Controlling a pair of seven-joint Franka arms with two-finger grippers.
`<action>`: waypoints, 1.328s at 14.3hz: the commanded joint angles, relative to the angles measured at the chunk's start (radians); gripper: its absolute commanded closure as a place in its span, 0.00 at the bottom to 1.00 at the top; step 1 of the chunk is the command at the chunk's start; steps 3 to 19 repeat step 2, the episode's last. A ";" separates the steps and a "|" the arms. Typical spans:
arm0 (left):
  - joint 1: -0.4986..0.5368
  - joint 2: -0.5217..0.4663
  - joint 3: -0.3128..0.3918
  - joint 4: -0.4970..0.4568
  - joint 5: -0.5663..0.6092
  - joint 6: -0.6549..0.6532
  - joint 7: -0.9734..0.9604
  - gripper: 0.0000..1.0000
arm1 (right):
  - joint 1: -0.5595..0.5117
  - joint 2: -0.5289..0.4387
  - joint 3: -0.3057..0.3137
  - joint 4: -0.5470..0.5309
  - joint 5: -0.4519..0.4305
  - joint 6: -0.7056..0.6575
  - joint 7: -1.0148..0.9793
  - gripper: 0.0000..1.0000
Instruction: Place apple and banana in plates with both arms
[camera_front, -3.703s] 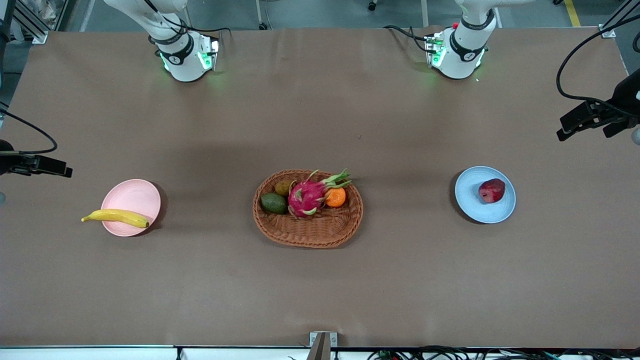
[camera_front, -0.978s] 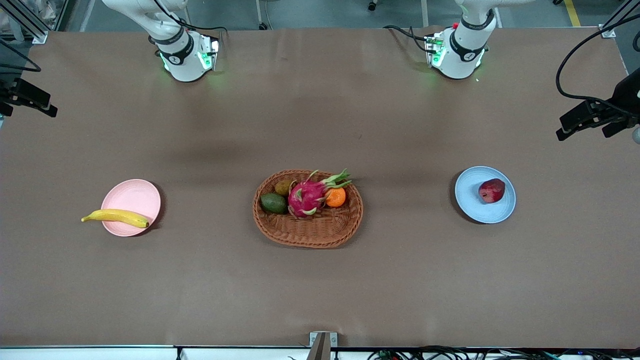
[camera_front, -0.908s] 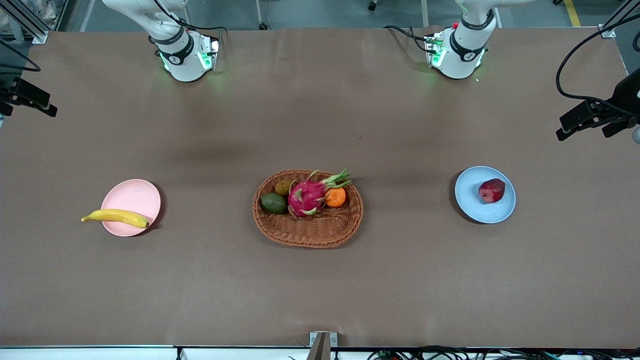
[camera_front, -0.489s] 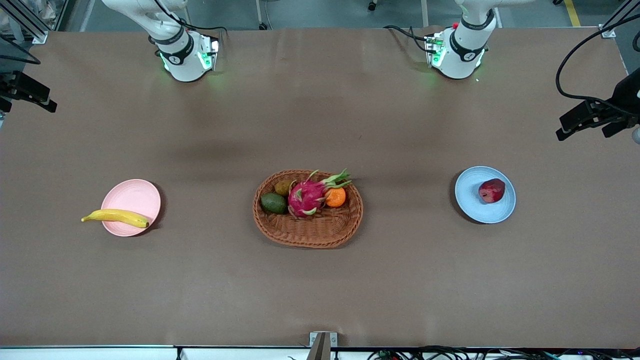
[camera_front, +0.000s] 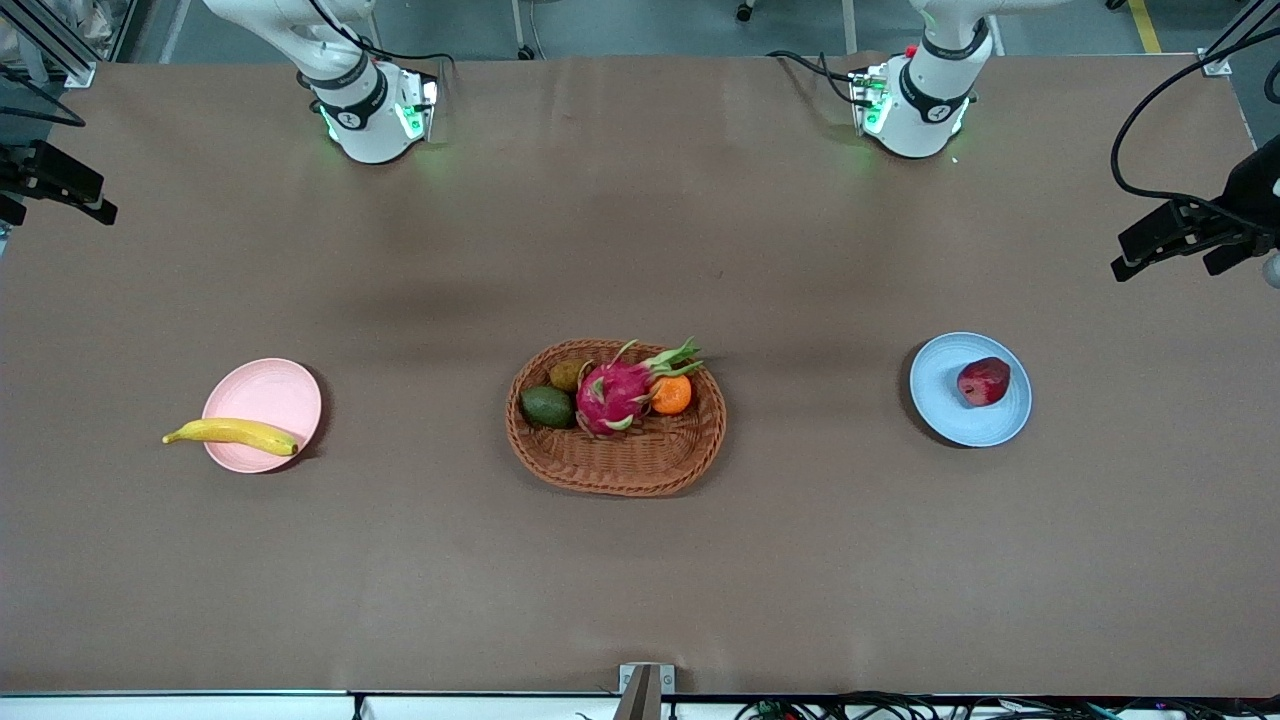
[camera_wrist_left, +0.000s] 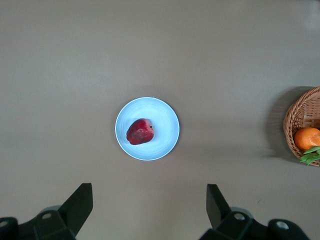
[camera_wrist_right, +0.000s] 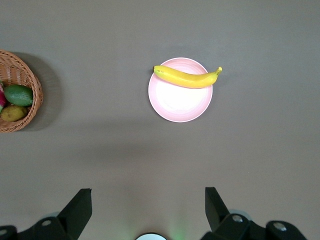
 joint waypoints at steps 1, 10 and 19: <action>0.000 -0.012 0.001 0.004 -0.013 -0.012 0.011 0.00 | 0.010 -0.027 -0.005 -0.030 0.004 0.014 -0.014 0.00; 0.000 -0.012 0.001 0.004 -0.009 -0.012 0.011 0.00 | 0.010 -0.027 -0.005 -0.029 0.004 0.016 -0.014 0.00; 0.000 -0.012 0.001 0.004 -0.009 -0.012 0.011 0.00 | 0.010 -0.027 -0.005 -0.029 0.004 0.016 -0.014 0.00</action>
